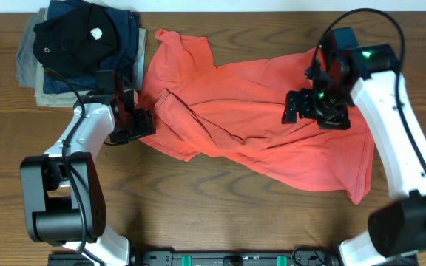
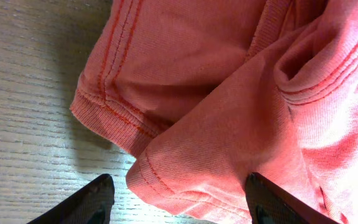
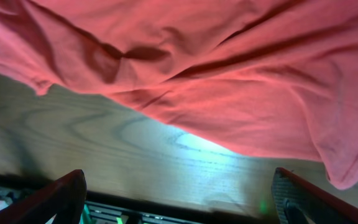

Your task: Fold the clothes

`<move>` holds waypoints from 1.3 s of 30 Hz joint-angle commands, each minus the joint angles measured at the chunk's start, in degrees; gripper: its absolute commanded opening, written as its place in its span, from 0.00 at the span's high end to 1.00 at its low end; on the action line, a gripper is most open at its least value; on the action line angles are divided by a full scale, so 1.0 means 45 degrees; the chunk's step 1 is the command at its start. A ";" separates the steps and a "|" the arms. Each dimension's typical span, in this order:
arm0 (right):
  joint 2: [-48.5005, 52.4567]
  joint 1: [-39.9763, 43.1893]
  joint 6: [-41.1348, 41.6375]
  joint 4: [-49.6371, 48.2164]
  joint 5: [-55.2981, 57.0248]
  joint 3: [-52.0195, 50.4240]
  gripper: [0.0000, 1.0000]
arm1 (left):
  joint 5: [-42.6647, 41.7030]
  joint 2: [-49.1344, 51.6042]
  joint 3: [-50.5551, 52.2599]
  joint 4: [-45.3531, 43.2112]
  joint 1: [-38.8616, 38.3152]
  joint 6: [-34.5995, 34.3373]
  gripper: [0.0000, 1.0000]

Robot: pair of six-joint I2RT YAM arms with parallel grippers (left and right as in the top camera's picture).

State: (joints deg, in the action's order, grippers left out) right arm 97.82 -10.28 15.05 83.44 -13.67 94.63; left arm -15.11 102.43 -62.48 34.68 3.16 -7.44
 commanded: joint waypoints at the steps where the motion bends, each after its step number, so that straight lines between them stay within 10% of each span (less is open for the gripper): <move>1: -0.1044 -0.0209 0.0350 0.0189 -0.0063 -0.0005 0.07 | -0.0170 0.0408 0.0102 0.0034 -0.0029 0.0083 0.32; 8: -0.2895 -0.0442 0.0374 0.0369 -0.0063 -0.0005 0.04 | -0.0175 0.1064 0.0102 0.0039 -0.0029 0.0078 0.38; 20: -0.4080 -0.0447 0.0374 0.0661 0.0199 -0.0015 0.01 | -0.0170 0.0743 0.0063 0.0306 -0.0029 0.0068 0.94; 39: -0.4124 -0.0442 0.5280 0.1219 0.4658 -0.2021 0.01 | -0.0155 -0.6305 0.0053 0.4804 -0.0019 -0.1224 0.94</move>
State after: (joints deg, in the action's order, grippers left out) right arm 79.61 -11.81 33.93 89.67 4.10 88.58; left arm -16.32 77.03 -62.28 55.00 3.09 -12.21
